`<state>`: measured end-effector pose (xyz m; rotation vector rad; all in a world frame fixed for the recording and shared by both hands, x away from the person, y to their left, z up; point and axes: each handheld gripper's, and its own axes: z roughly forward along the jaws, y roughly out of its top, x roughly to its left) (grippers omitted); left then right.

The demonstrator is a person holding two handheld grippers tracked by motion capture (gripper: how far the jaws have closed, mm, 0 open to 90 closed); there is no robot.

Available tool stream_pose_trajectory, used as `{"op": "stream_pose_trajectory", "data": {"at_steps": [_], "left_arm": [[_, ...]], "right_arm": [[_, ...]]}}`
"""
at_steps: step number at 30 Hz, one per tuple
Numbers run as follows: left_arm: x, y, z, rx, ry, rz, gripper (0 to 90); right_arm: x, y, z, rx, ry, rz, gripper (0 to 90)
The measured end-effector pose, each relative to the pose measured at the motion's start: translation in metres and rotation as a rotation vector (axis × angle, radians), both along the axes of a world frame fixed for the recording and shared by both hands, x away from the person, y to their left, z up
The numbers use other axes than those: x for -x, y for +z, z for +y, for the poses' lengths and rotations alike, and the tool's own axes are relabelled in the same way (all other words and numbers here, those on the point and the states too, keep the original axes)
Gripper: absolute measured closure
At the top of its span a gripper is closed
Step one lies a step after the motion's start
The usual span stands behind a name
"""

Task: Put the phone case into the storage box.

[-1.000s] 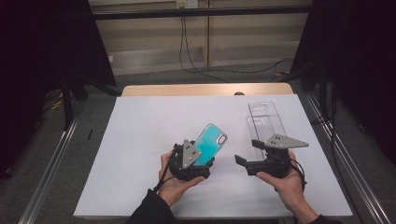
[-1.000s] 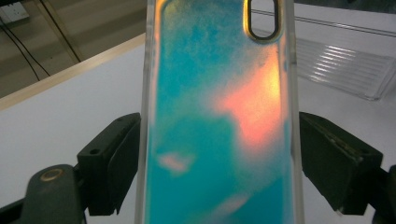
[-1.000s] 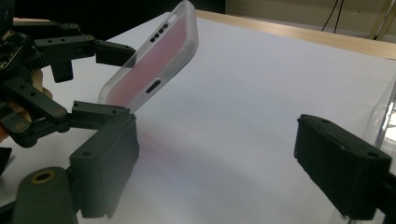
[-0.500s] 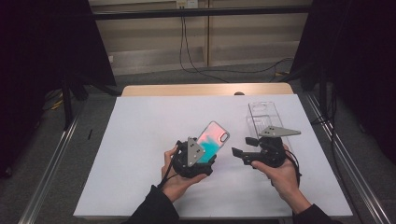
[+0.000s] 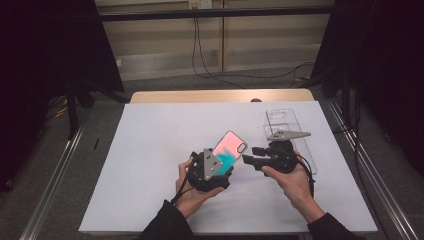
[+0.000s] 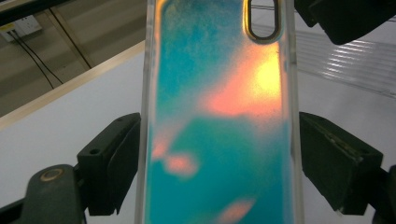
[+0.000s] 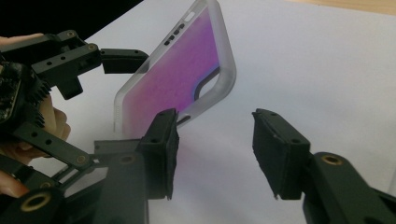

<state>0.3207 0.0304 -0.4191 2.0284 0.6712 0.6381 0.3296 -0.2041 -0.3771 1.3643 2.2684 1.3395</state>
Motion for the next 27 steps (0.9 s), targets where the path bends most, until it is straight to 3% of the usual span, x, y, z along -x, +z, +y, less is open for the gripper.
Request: {"op": "stream_pose_trajectory", "data": {"at_steps": [13,27], "left_arm": [[0.001,-0.003,-0.003,-0.017,0.001,-0.016,17.3],[0.001,-0.006,-0.004,-0.05,0.015,-0.04,17.3]], "right_arm": [[-0.012,0.001,0.007,-0.024,-0.014,0.061,65.2],[-0.018,-0.002,0.008,-0.064,-0.044,0.126,67.7]]}}
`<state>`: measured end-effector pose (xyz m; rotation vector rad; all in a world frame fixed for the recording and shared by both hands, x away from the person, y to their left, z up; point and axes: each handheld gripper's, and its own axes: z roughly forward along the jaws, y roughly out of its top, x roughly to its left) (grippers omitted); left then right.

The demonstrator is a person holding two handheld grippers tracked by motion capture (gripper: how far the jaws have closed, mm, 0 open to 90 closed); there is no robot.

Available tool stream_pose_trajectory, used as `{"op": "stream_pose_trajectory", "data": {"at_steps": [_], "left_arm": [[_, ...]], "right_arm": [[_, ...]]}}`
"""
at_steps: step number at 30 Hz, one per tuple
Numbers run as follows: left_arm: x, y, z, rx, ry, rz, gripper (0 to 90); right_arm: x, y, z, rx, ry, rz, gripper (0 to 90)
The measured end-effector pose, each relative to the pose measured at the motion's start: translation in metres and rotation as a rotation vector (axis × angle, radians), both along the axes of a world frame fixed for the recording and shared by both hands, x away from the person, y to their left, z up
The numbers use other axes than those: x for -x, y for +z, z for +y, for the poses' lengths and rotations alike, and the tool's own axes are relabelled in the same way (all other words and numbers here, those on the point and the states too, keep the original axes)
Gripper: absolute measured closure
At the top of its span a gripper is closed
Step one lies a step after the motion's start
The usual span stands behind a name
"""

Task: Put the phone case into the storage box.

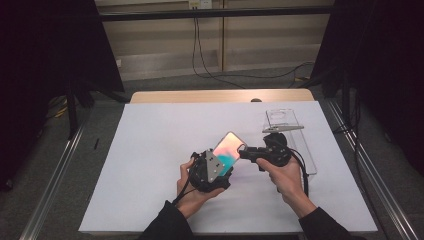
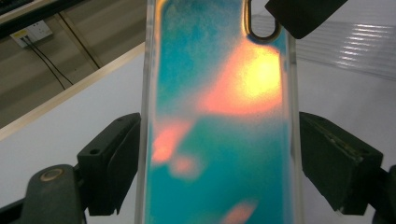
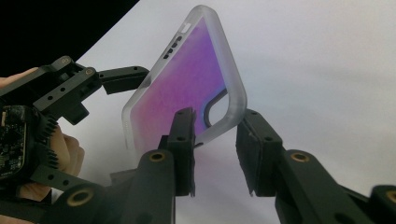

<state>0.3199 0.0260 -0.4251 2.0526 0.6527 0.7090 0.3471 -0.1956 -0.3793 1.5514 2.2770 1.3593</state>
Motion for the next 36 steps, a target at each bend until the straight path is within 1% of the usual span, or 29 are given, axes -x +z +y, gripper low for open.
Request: {"op": "stream_pose_trajectory", "data": {"at_steps": [1,2,6,9,10,11,14,15,19,21,23,26,28,31,32,34,36], "left_arm": [[0.0,0.0,-0.001,0.005,0.004,-0.002,17.3],[0.0,-0.001,0.0,0.0,0.003,0.0,17.3],[0.0,-0.002,-0.001,-0.001,0.003,-0.004,17.3],[-0.001,-0.002,0.0,-0.007,0.0,-0.005,17.3],[-0.001,-0.002,0.0,-0.007,0.002,-0.005,17.3],[-0.001,-0.003,-0.001,-0.003,0.004,-0.006,17.3],[-0.001,-0.004,0.0,-0.008,0.011,-0.005,17.3],[-0.002,-0.005,0.0,-0.009,0.012,-0.007,17.3],[-0.003,-0.006,0.0,-0.017,0.015,-0.009,17.2],[-0.004,-0.007,0.0,-0.012,0.019,-0.014,17.2],[-0.005,-0.007,0.0,-0.018,0.022,-0.013,17.2],[-0.007,-0.009,0.001,-0.011,0.027,-0.017,17.1],[-0.009,-0.008,0.001,-0.012,0.025,-0.015,17.0],[-0.011,-0.009,0.002,0.012,0.022,0.006,16.9],[-0.012,-0.009,0.003,0.013,0.018,0.016,16.8],[-0.013,-0.009,0.004,0.032,0.01,0.037,15.7],[-0.014,-0.008,0.005,0.048,0.011,0.037,13.7]], "right_arm": [[0.0,0.0,0.0,-0.008,-0.005,0.007,67.7],[-0.001,-0.001,0.0,-0.01,-0.005,0.011,67.8],[-0.002,-0.002,0.0,-0.009,-0.013,0.023,68.1],[-0.002,-0.002,0.0,-0.022,-0.021,0.033,69.2],[-0.002,-0.002,0.0,-0.025,-0.02,0.031,69.9],[-0.002,-0.002,0.0,-0.027,-0.021,0.033,70.6],[-0.002,-0.002,-0.001,-0.045,-0.028,0.042,73.5],[-0.002,-0.002,-0.001,-0.059,-0.03,0.045,74.6],[-0.002,-0.002,0.0,-0.071,-0.037,0.048,76.6],[-0.002,-0.002,0.0,-0.092,-0.036,0.052,78.0],[-0.002,-0.002,-0.001,-0.107,-0.036,0.056,79.5],[-0.001,-0.002,0.0,-0.137,-0.024,0.06,81.7],[-0.001,-0.001,0.001,-0.133,-0.022,0.05,81.8],[0.0,-0.001,0.002,-0.136,-0.019,0.039,81.9],[0.0,0.0,0.003,-0.134,-0.02,0.035,82.0],[0.0,-0.001,0.003,-0.116,-0.027,0.023,82.8],[0.0,-0.001,0.003,-0.127,-0.027,0.02,83.0]]}}
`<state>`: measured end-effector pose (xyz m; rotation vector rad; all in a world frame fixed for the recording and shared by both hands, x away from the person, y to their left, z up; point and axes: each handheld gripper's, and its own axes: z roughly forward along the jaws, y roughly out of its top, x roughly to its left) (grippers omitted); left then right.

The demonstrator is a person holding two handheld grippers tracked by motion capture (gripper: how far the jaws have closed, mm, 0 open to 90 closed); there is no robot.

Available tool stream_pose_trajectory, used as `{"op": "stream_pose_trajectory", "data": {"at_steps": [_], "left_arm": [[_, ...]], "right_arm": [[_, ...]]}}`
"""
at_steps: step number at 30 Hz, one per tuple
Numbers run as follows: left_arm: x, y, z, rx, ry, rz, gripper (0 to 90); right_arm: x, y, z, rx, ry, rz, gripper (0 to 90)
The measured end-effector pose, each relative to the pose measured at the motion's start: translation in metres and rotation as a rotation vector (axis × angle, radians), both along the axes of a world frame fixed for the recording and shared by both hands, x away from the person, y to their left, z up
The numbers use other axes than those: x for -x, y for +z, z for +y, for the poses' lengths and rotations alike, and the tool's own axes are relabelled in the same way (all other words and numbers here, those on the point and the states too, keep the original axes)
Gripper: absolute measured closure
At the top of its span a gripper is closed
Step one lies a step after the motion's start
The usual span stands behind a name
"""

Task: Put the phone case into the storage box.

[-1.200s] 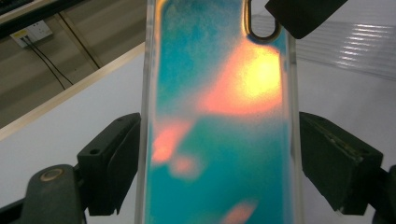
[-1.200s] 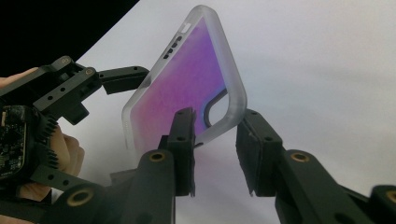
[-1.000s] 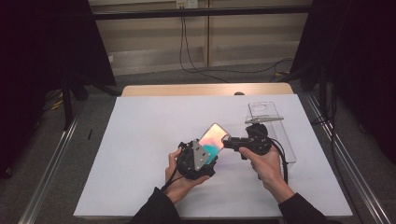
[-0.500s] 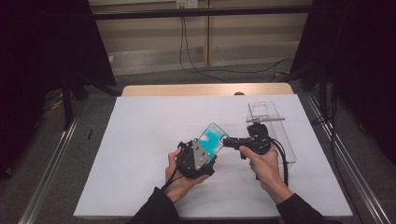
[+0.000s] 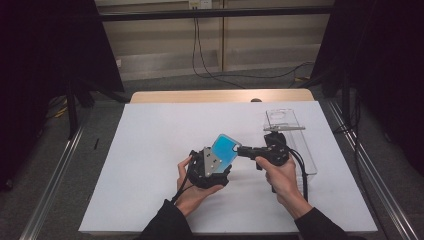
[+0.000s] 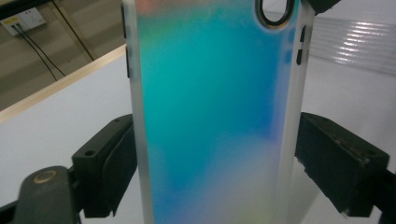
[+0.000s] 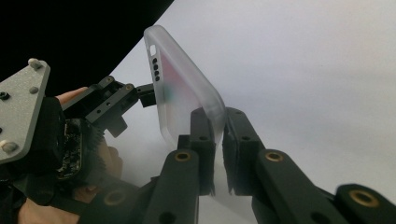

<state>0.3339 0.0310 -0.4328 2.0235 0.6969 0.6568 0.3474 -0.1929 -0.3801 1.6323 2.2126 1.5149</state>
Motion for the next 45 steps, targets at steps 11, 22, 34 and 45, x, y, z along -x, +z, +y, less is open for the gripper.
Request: {"op": "stream_pose_trajectory", "data": {"at_steps": [11,22,34,45], "left_arm": [[0.001,0.007,0.004,0.06,-0.021,-0.006,5.3],[0.001,0.016,0.013,0.131,-0.028,0.008,5.3],[0.003,0.022,0.023,0.165,-0.02,0.038,4.6],[0.004,0.026,0.05,0.191,0.019,0.079,3.3]], "right_arm": [[0.0,0.003,-0.003,0.02,-0.016,-0.057,83.1],[0.003,0.012,-0.011,0.042,-0.047,-0.141,84.2],[0.004,0.016,-0.015,0.066,-0.068,-0.182,85.9],[0.003,0.022,-0.032,0.09,-0.126,-0.233,85.9]]}}
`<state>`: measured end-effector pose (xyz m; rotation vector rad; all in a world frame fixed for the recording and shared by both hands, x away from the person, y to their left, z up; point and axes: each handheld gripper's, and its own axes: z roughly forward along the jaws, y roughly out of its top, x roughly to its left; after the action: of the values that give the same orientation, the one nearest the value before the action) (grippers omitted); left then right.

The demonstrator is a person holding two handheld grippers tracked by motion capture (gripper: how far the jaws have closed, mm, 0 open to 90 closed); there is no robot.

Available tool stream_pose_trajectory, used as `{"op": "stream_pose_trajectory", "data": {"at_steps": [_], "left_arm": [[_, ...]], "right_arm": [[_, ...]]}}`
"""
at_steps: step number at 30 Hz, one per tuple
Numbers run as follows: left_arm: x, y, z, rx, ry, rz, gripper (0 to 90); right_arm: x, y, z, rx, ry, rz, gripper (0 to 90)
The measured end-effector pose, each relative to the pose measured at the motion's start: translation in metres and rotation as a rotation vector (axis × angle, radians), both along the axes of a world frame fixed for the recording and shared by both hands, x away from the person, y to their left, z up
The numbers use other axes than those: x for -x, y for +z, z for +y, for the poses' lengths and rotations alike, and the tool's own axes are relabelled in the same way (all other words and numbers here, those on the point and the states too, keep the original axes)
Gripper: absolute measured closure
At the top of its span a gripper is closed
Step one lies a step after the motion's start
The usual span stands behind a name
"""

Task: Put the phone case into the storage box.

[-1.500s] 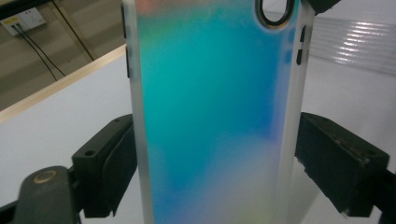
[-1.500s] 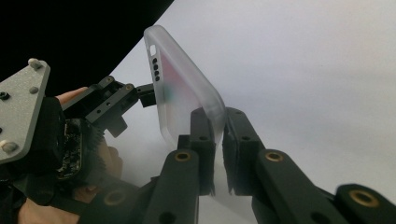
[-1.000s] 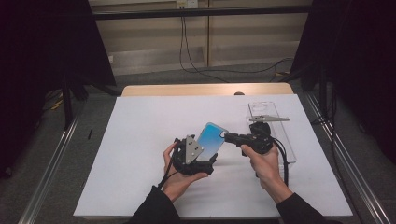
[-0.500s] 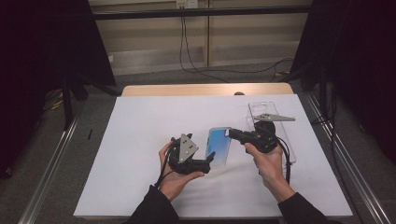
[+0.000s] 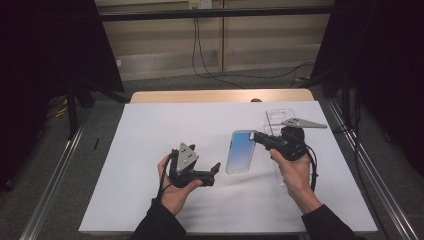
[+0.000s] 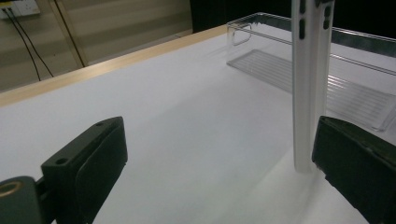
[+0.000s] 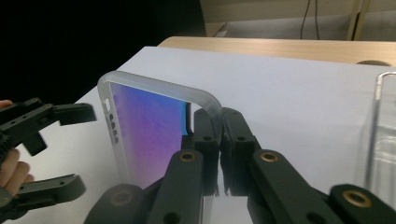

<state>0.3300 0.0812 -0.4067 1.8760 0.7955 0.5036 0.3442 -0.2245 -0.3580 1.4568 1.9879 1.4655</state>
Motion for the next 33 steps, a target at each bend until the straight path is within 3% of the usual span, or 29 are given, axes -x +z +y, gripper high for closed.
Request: {"op": "stream_pose_trajectory", "data": {"at_steps": [5,14,19,28,33], "left_arm": [[-0.001,-0.001,0.016,0.014,0.036,0.006,3.0],[0.004,-0.001,0.044,0.013,0.078,-0.03,3.2],[0.009,0.0,0.065,0.01,0.127,-0.044,3.3],[0.015,-0.007,0.095,0.052,0.212,-0.038,3.3],[0.021,-0.005,0.104,0.057,0.209,-0.047,3.5]], "right_arm": [[0.001,0.005,-0.006,0.009,-0.016,-0.025,85.9],[0.0,0.009,-0.015,0.022,-0.039,-0.053,85.9],[-0.001,0.012,-0.02,0.031,-0.057,-0.066,85.9],[-0.004,0.013,-0.026,0.053,-0.072,-0.083,85.9],[-0.007,0.019,-0.029,0.062,-0.084,-0.099,85.9]]}}
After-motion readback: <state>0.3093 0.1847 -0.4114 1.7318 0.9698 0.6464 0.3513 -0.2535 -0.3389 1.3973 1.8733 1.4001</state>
